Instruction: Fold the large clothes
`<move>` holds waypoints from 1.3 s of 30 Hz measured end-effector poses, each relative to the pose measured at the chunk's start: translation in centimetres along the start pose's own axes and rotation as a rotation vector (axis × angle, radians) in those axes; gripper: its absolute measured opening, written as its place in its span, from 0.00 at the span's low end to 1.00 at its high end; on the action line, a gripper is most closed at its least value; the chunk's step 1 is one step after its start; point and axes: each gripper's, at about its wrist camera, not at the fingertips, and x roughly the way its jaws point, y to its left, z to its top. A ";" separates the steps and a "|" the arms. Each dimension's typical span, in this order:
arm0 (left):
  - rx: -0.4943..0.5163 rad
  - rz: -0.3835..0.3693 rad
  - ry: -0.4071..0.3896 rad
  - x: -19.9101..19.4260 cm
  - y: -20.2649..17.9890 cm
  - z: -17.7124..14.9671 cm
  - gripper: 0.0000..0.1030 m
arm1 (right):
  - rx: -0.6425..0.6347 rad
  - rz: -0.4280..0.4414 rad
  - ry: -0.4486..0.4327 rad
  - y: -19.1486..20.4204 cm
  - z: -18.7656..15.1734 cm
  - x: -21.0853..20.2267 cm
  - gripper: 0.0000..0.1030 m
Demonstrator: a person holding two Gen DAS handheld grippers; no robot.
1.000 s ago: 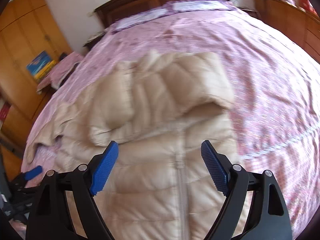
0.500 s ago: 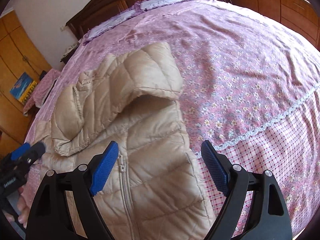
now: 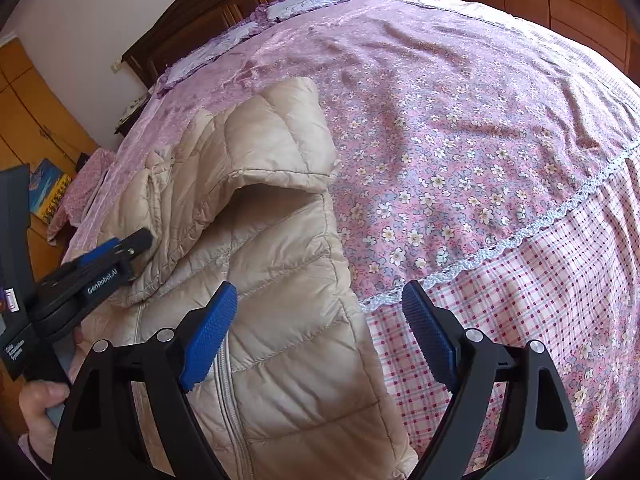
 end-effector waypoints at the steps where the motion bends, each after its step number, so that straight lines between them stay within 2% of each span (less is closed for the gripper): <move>1: -0.015 -0.027 0.000 -0.2 0.6 0.0 0.17 | 0.000 -0.001 -0.001 0.0 0.0 0.0 0.80; 3: -0.043 -0.046 -0.008 -0.6 1.6 0.2 0.10 | 0.000 -0.007 -0.001 0.0 0.0 0.1 0.80; 6: -0.080 -0.052 -0.038 -1.4 3.6 0.9 0.09 | 0.001 -0.007 0.001 0.0 0.2 0.2 0.80; 9: -0.130 -0.029 -0.066 -2.0 6.8 1.9 0.07 | -0.006 -0.010 -0.002 0.3 0.3 0.3 0.80; 14: -0.205 0.009 -0.063 -1.5 11.5 2.3 0.04 | -0.011 -0.013 0.004 0.5 0.6 0.8 0.80; 22: -0.299 0.085 0.004 2.0 17.6 1.2 0.04 | -0.027 -0.019 0.025 0.9 0.3 1.9 0.80; 29: -0.386 0.089 0.104 5.9 20.6 -1.1 0.04 | -0.027 -0.029 0.044 0.9 -0.2 2.6 0.80; 34: -0.395 0.065 0.114 6.4 21.0 -2.1 0.04 | -0.034 -0.035 0.045 1.0 -0.3 2.7 0.80; 35: -0.387 0.053 0.110 6.1 21.0 -2.1 0.05 | -0.035 -0.035 0.045 1.0 -0.3 2.7 0.80; 37: -0.379 0.027 0.105 5.4 21.0 -2.2 0.18 | -0.034 -0.034 0.045 1.0 -0.3 2.7 0.80; 38: -0.380 0.022 0.098 4.7 21.0 -2.3 0.29 | -0.034 -0.034 0.045 1.1 -0.3 2.7 0.80; 39: -0.381 0.018 0.086 4.0 21.2 -2.5 0.36 | -0.032 -0.033 0.045 1.0 -0.3 2.7 0.80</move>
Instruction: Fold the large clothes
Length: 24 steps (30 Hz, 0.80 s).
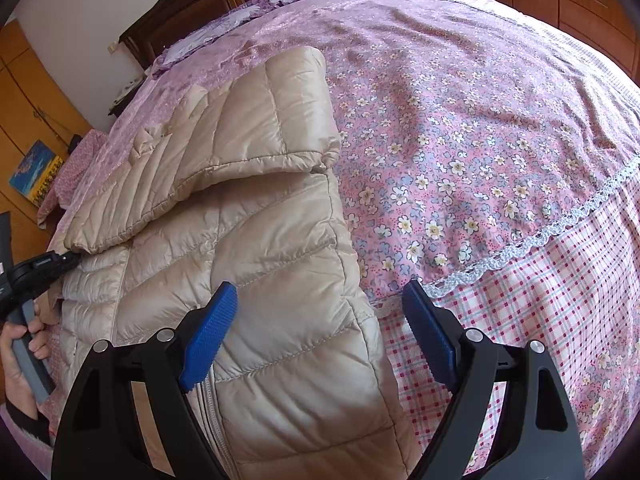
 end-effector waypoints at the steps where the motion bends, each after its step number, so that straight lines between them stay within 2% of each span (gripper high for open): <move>1: 0.000 -0.007 -0.008 -0.6 0.2 -0.1 0.38 | 0.001 0.001 0.000 0.0 0.0 0.0 0.80; 3: -0.004 -0.026 -0.025 -1.8 0.9 -0.5 0.50 | 0.002 0.001 -0.001 0.0 -0.1 0.0 0.80; 6: -0.024 -0.035 -0.043 -3.3 2.0 -1.1 0.56 | 0.004 0.003 -0.006 0.0 -0.2 -0.4 0.80; 12: -0.061 -0.055 -0.056 -4.7 3.3 -1.8 0.61 | -0.014 0.015 -0.018 0.5 -0.2 -1.1 0.80; 16: -0.053 -0.060 -0.059 -4.2 2.6 -1.4 0.61 | -0.041 -0.021 -0.025 0.6 1.5 -0.6 0.80; 19: -0.046 -0.091 -0.055 -2.8 1.5 -0.7 0.61 | -0.075 -0.036 -0.019 0.6 3.0 0.6 0.80; 24: -0.057 -0.128 -0.054 -0.6 0.0 0.5 0.61 | -0.116 -0.002 0.007 1.0 4.7 3.4 0.76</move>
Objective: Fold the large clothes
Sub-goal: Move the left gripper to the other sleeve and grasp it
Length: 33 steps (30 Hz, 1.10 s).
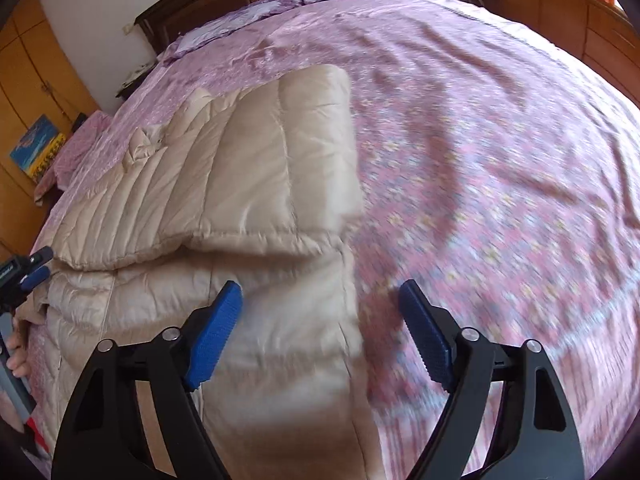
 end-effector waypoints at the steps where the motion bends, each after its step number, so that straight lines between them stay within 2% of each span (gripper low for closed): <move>1: 0.003 -0.003 -0.004 0.3 -0.3 0.2 0.61 | -0.006 -0.001 0.003 0.1 0.2 0.4 0.74; 4: 0.036 0.010 -0.024 1.2 -1.6 0.9 0.61 | -0.022 0.010 0.000 0.4 0.6 1.3 0.70; 5: 0.059 0.039 -0.032 1.5 -2.1 1.0 0.44 | -0.026 0.009 -0.005 0.5 0.7 1.4 0.66; 6: 0.079 0.070 -0.027 1.8 -2.3 1.1 0.29 | -0.035 0.014 -0.009 0.6 0.8 1.6 0.55; 8: 0.076 0.092 -0.005 2.4 -2.2 1.1 0.18 | -0.043 0.028 -0.012 0.8 0.5 1.8 0.36; 9: 0.057 0.100 0.003 2.5 -1.8 0.9 0.16 | -0.042 0.036 -0.025 0.8 0.4 1.7 0.23; 10: 0.034 0.122 0.006 2.6 -1.1 0.6 0.16 | -0.034 0.040 -0.032 0.8 0.2 1.5 0.14; 13: -0.020 0.114 0.011 2.3 0.6 -0.3 0.15 | -0.006 0.024 -0.085 0.7 -0.4 0.0 0.08; 15: -0.045 0.091 0.007 1.8 1.5 -1.3 0.15 | 0.003 -0.008 -0.127 1.0 -1.2 -1.5 0.08; 17: -0.028 0.098 0.006 1.8 1.4 -2.0 0.15 | 0.000 -0.041 -0.149 1.4 -1.7 -2.3 0.08; 19: -0.021 0.112 0.015 2.1 1.3 -2.2 0.15 | 0.006 -0.065 -0.124 1.2 -1.8 -1.5 0.08; 22: -0.032 0.121 0.033 2.6 1.3 -2.2 0.16 | 0.048 -0.055 -0.062 0.4 -1.2 0.3 0.10; 24: -0.005 0.132 0.033 2.5 1.1 -2.2 0.18 | 0.042 -0.054 -0.057 0.4 -0.9 0.3 0.13; 26: 0.013 0.130 0.031 1.9 0.9 -2.4 0.18 | 0.030 -0.057 -0.053 0.4 -1.0 0.0 0.29; 28: 0.018 0.119 0.037 1.2 0.9 -2.6 0.22 | 0.042 -0.064 -0.060 0.0 -1.5 -0.9 0.55; 29: 0.017 0.110 0.039 0.6 1.0 -2.9 0.29 | 0.051 -0.043 -0.066 -0.3 -1.8 -1.4 0.60; 31: 0.013 0.089 0.040 -0.3 1.1 -3.2 0.41 | 0.059 -0.032 -0.075 -0.4 -2.2 -2.3 0.62; 33: 0.010 0.074 0.032 -1.8 1.2 -3.9 0.63 | 0.057 -0.028 -0.081 -0.6 -2.6 -3.3 0.64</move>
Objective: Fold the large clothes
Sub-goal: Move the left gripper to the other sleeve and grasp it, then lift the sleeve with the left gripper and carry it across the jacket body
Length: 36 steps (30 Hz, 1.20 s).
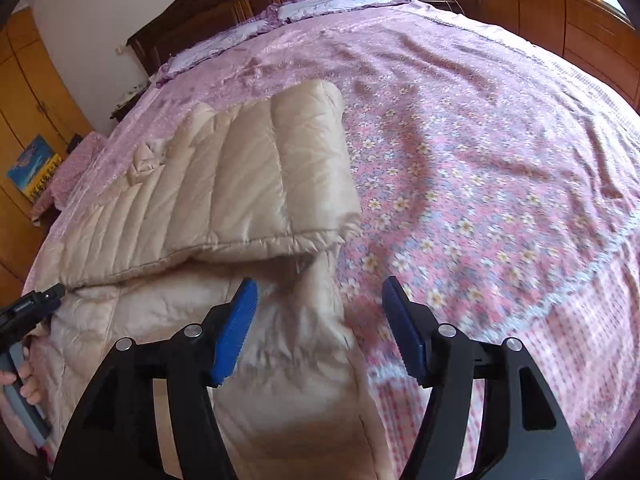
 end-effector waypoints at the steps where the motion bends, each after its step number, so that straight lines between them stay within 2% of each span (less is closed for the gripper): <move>1: 0.001 0.000 -0.007 -0.7 0.1 -0.3 0.66 | 0.001 0.003 -0.004 0.0 -0.2 -0.5 0.65; 4: -0.007 0.012 -0.030 -3.0 1.1 -1.4 0.71 | -0.005 0.012 -0.013 0.5 -0.7 -2.0 0.68; 11: -0.118 0.044 -0.041 -5.9 6.0 -3.3 0.74 | -0.048 0.043 -0.021 3.3 -3.0 -5.1 0.75; 15: -0.183 0.107 -0.038 -5.9 9.6 -3.3 0.74 | -0.061 0.062 -0.016 4.7 -4.6 -6.2 0.77; 20: -0.316 0.132 -0.039 -5.4 14.3 -2.3 0.74 | -0.040 0.071 -0.006 5.5 -5.9 -7.1 0.77; 25: -0.372 0.150 -0.096 -5.1 17.6 -1.3 0.78 | -0.053 0.030 0.013 6.2 -6.6 -7.1 0.77; 29: -0.420 0.148 -0.105 -4.7 19.7 -0.9 0.78 | -0.041 0.002 0.022 6.5 -6.8 -7.1 0.77; 36: -0.508 0.068 -0.105 -3.4 22.3 0.4 0.80 | -0.041 -0.022 0.044 7.1 -7.1 -6.3 0.77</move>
